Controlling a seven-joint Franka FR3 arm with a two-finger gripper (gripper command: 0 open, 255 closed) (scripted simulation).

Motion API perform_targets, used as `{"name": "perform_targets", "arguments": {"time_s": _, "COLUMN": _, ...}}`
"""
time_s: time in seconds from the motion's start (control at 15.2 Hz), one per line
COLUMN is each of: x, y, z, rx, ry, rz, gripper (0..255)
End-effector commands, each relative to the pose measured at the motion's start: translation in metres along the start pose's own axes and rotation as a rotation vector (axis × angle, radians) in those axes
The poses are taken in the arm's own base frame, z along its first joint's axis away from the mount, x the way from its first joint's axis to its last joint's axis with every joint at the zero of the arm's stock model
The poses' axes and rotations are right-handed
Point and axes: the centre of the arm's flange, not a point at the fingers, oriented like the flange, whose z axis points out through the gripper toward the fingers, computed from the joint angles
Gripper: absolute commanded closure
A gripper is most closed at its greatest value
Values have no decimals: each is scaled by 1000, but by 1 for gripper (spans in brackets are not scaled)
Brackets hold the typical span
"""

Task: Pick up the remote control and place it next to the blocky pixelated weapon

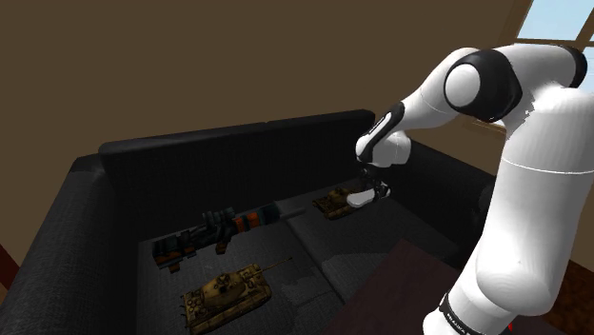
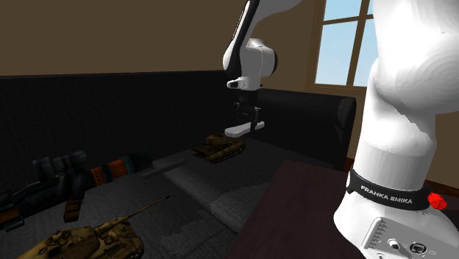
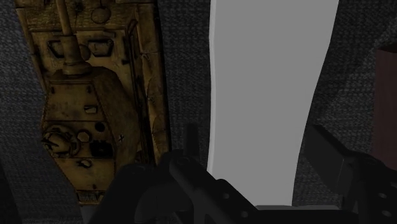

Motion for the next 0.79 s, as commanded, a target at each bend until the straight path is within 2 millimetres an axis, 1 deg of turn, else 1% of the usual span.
{"name": "perform_targets", "arguments": {"time_s": 0.0, "x": 0, "y": 0, "z": -10, "rx": 0, "ry": 0, "rz": 0, "gripper": 255}}
{"name": "perform_targets", "arguments": {"time_s": 0.73, "x": 1, "y": 2, "z": -68, "rx": 0, "ry": 0, "rz": 0, "gripper": 255}}
